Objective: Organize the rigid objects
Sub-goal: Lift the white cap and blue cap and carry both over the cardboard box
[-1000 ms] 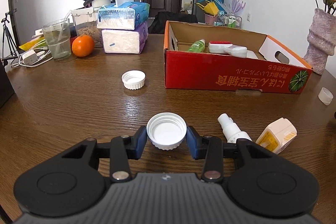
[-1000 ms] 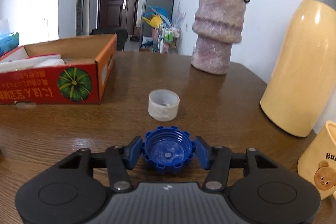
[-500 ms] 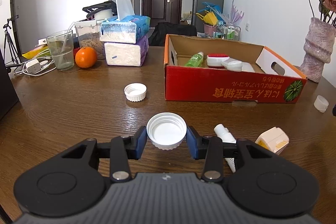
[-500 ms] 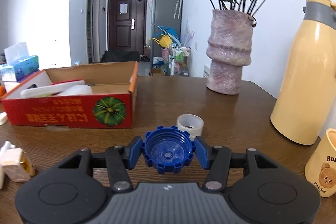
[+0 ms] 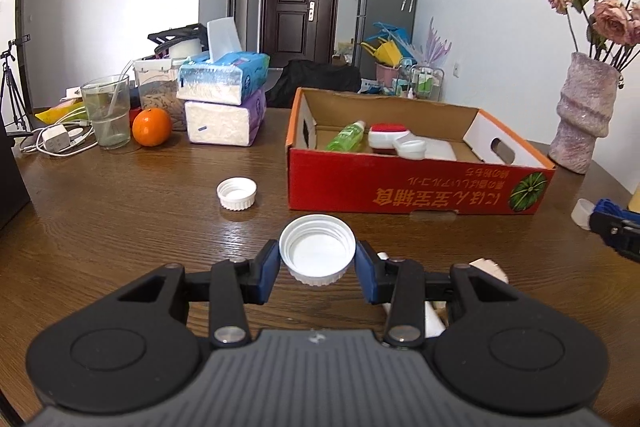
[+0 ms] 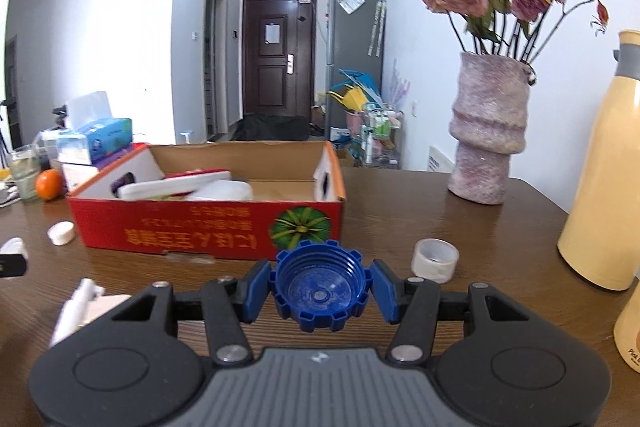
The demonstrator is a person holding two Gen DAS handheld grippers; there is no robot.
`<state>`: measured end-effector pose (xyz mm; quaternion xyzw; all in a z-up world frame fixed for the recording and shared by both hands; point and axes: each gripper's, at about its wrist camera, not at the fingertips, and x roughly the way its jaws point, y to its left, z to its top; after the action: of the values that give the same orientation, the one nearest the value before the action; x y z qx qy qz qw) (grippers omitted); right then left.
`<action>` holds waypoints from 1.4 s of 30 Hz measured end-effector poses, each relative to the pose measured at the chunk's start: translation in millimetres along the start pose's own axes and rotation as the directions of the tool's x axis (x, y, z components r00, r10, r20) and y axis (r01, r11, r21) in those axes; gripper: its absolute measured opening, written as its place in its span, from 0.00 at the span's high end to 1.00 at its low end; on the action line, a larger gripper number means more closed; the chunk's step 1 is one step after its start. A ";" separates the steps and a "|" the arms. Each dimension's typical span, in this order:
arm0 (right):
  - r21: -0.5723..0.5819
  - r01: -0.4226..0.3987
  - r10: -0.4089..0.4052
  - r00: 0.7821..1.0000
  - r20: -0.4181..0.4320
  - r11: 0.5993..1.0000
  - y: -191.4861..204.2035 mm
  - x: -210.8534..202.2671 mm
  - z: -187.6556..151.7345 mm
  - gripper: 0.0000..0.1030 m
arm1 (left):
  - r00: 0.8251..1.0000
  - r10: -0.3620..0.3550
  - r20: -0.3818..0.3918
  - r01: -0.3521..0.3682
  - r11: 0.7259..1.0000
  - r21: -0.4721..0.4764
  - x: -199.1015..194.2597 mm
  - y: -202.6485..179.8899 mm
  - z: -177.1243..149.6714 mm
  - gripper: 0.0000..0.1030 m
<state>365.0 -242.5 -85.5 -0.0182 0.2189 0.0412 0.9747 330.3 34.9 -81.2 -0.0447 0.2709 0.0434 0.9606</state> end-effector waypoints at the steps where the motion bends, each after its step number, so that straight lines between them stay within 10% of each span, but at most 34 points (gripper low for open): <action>1: -0.001 -0.006 0.006 1.000 0.004 1.000 2.8 -1.7 0.6 0.48 | 1.000 -0.003 0.004 0.003 1.000 0.001 -2.2 -1.8 -0.3 0.60; 42: 0.048 -0.116 0.112 0.991 0.078 0.992 49.3 34.9 57.6 0.48 | 0.996 -0.020 0.086 0.023 0.999 -0.042 26.2 -36.8 84.7 0.60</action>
<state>416.6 -187.7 -49.2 0.0212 0.1840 0.0918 0.9784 400.3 9.2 -20.8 -0.0664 0.2282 0.0407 0.9705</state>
